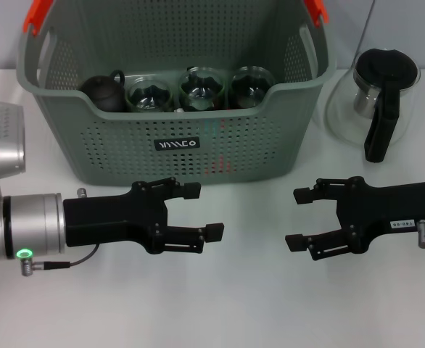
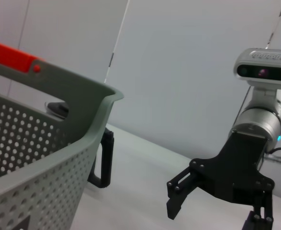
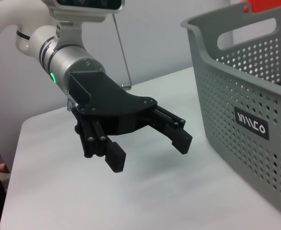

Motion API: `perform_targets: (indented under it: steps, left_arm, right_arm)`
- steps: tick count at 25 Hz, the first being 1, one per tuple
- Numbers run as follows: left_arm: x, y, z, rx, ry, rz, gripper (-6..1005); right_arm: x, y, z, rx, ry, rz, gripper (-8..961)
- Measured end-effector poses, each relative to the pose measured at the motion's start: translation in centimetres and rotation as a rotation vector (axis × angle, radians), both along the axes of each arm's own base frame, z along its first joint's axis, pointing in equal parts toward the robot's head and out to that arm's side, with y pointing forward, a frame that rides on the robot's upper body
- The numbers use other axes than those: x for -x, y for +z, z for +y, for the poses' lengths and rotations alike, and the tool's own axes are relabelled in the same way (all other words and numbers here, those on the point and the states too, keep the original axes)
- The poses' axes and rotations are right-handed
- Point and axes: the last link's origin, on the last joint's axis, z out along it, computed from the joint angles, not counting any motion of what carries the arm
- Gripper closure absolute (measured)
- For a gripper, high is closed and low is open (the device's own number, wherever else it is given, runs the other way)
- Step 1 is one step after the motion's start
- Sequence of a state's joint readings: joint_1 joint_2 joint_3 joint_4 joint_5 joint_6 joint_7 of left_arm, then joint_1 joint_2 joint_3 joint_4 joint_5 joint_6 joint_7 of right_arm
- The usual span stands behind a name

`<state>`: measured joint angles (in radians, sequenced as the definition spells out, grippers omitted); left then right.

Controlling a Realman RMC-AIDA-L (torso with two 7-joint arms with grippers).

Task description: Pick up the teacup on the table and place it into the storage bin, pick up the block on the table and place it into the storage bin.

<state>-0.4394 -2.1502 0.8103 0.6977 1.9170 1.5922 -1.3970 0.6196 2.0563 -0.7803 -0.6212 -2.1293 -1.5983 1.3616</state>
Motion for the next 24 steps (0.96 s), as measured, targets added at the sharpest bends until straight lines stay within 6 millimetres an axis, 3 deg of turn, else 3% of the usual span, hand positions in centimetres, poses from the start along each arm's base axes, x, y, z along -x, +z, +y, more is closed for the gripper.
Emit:
perform_targets:
  steps: [24]
  left_arm:
    - [1.1,-2.2,-0.4,0.013,0.015,0.082,62]
  right_arm:
    - [0.1,0.2,0.2,-0.013,0.0,-0.003,8]
